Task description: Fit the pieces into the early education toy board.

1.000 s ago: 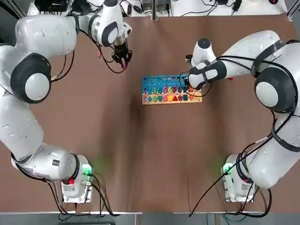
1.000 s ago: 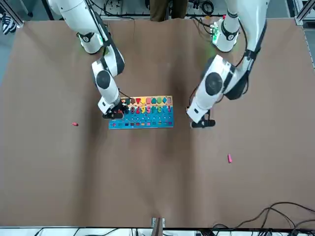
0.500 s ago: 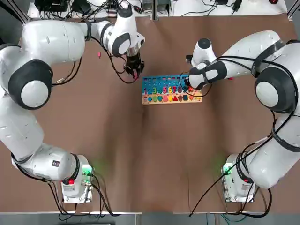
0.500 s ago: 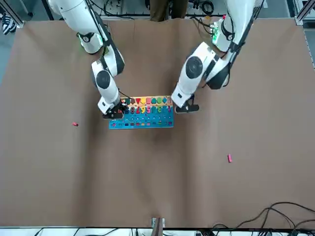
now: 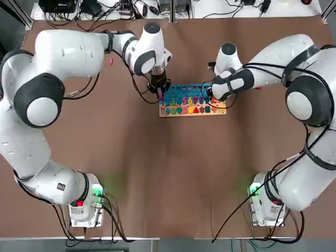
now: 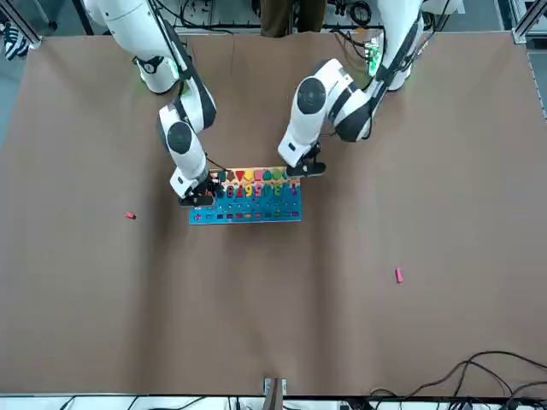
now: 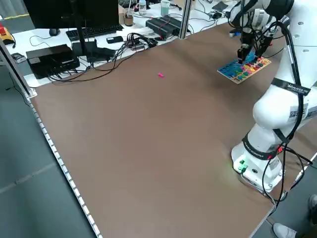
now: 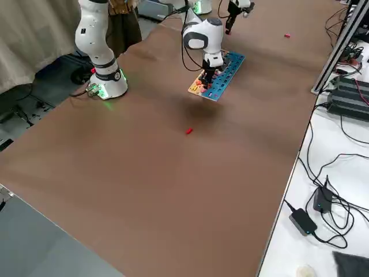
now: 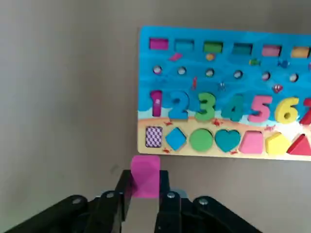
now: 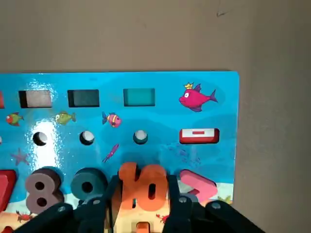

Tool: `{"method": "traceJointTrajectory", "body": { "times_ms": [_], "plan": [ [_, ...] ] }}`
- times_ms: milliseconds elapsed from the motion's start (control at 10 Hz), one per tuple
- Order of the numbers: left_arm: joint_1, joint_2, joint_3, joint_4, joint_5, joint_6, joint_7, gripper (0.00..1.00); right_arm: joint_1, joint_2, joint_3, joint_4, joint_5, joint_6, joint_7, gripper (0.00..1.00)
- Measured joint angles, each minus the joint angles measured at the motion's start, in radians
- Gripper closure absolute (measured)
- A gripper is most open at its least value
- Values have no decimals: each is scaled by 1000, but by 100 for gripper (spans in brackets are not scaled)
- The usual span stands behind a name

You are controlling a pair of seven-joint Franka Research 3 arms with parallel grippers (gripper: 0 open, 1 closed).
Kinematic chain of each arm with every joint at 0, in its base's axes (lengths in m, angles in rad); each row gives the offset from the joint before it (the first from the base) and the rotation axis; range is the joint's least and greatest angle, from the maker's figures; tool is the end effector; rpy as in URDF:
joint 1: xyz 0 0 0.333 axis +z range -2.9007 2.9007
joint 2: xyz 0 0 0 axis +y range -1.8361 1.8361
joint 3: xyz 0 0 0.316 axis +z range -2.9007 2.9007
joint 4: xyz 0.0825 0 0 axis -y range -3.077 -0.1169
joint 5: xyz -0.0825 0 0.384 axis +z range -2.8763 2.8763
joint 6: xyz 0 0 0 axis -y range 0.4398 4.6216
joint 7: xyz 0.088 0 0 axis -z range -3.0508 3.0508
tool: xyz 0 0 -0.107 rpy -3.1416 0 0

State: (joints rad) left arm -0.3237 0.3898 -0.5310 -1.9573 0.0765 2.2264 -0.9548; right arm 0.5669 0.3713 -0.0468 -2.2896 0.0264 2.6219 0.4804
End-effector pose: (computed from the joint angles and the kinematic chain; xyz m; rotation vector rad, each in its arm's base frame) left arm 0.4089 -0.4462 0.2970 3.0975 0.1207 -0.2271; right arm 0.4572 0.2602 0.1851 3.1188 0.0302 -0.0493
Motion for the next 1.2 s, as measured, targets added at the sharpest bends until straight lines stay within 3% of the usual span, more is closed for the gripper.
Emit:
{"method": "traceJointTrajectory", "body": {
  "times_ms": [600, 1200],
  "plan": [
    [-35, 41, 1, -127, 48, 167, -78, 74, 0, -5, 1, -10, 0, 2, 0, 57],
    [-58, 83, 7, -154, 147, 225, -145, 74, 0, -7, 2, -17, -16, 15, 0, 57]
  ]
}}
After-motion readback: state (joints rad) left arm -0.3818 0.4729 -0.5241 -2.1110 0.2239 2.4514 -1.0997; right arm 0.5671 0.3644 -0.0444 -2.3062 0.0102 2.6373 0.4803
